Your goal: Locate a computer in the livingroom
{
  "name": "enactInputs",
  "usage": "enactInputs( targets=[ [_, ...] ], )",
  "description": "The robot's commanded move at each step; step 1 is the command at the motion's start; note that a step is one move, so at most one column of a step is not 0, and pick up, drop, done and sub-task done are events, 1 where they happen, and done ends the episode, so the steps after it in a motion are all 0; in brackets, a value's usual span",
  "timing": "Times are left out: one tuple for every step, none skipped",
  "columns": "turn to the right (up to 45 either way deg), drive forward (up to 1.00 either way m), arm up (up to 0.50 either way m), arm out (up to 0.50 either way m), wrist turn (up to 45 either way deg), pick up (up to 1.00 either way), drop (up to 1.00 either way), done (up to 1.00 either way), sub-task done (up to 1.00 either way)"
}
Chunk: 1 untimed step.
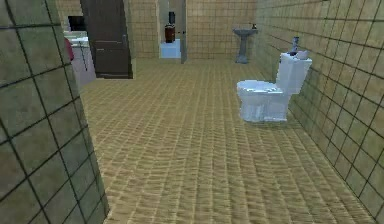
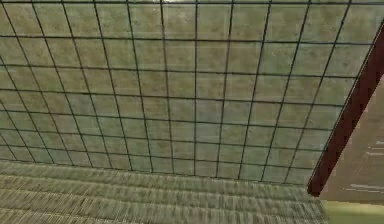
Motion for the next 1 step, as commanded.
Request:
enactInputs(
  targets=[
    [0.0,1.0,0.0,0.0,0.0,0.0,0.0,0.0,0.0]
  ],
)
